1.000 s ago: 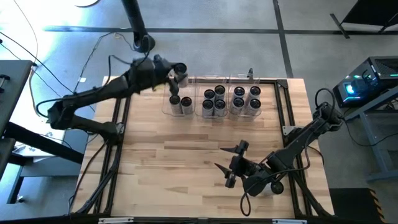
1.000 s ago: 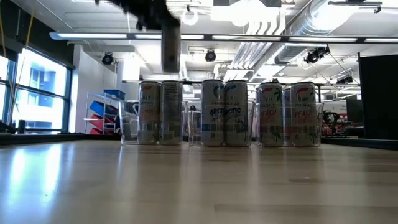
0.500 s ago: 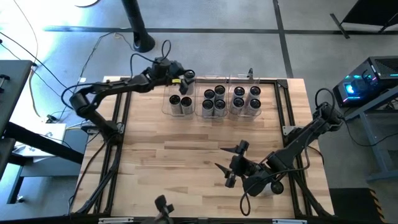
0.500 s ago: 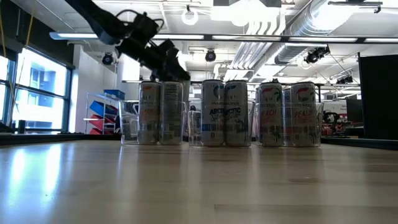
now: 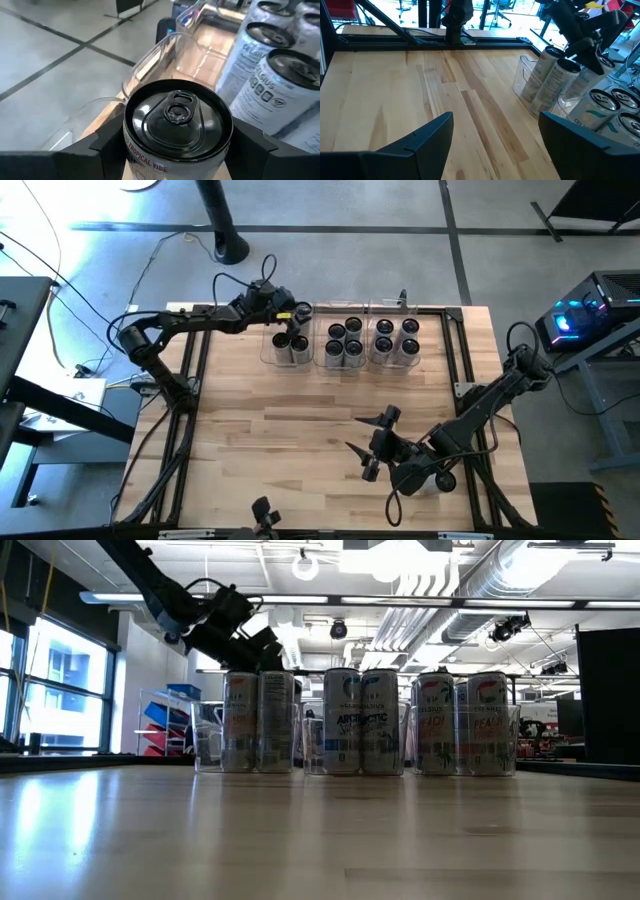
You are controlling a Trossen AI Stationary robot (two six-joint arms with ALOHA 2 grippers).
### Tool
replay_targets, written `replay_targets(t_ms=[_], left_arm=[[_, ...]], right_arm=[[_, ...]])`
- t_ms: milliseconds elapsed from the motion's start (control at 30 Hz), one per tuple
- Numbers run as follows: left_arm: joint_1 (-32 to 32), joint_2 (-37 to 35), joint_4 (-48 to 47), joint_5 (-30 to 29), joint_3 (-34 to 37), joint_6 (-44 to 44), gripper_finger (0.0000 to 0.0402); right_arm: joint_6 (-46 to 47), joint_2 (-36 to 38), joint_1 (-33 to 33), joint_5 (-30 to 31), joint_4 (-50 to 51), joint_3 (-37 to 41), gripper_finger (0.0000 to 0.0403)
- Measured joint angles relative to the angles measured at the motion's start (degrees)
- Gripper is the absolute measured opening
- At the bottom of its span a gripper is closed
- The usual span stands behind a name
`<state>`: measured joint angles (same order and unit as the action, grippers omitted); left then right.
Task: Sort soda cans
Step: Put the top white-yellow soda can into the left transparent bin
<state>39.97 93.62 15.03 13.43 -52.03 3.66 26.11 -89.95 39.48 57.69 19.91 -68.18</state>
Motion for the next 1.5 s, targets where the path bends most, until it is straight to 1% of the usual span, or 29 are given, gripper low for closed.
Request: replay_targets(t_ms=[133, 267, 433, 667, 867, 1133, 1333, 1500], left_arm=[[-0.16, -0.11, 4.36, 1.79, 3.35, -1.77, 0.0246], [-0.49, -0.21, 7.26, 2.12, 5.09, -2.91, 0.0263], [-0.73, -0.24, 7.25, 2.4, 5.22, -3.71, 0.028], [-0.73, -0.19, 7.54, 2.31, 5.29, -4.19, 0.0287], [-0.8, -0.86, 6.3, 5.4, 5.45, -4.83, 0.0288], [-0.76, -2.42, 5.11, 4.76, 5.49, -6.0, 0.0289], [-0.77, -2.42, 5.12, 3.78, 5.49, -12.67, 0.029], [-0.77, -2.42, 4.33, 0.6, 5.46, -13.48, 0.029]], right_arm=[[-0.02, 0.0, -0.22, 0.02, -0.01, 0.0, 0.0289], [-0.43, 0.0, -0.66, 0.2, -0.01, 0.0, 0.0289], [-0.48, 0.0, -1.32, 0.17, -0.01, 0.0, 0.0289], [-0.61, 0.0, -1.37, 0.15, 0.04, 0.0, 0.0289], [-0.59, 0.0, -1.38, 0.13, 0.15, 0.0, 0.0289], [-0.57, 0.0, -1.38, -0.11, 0.15, 0.0, 0.0289], [-0.6, 0.0, -1.38, -0.09, 0.21, 0.0, 0.0289], [-0.61, 0.0, -1.38, -0.09, 0.43, 0.0, 0.0289]])
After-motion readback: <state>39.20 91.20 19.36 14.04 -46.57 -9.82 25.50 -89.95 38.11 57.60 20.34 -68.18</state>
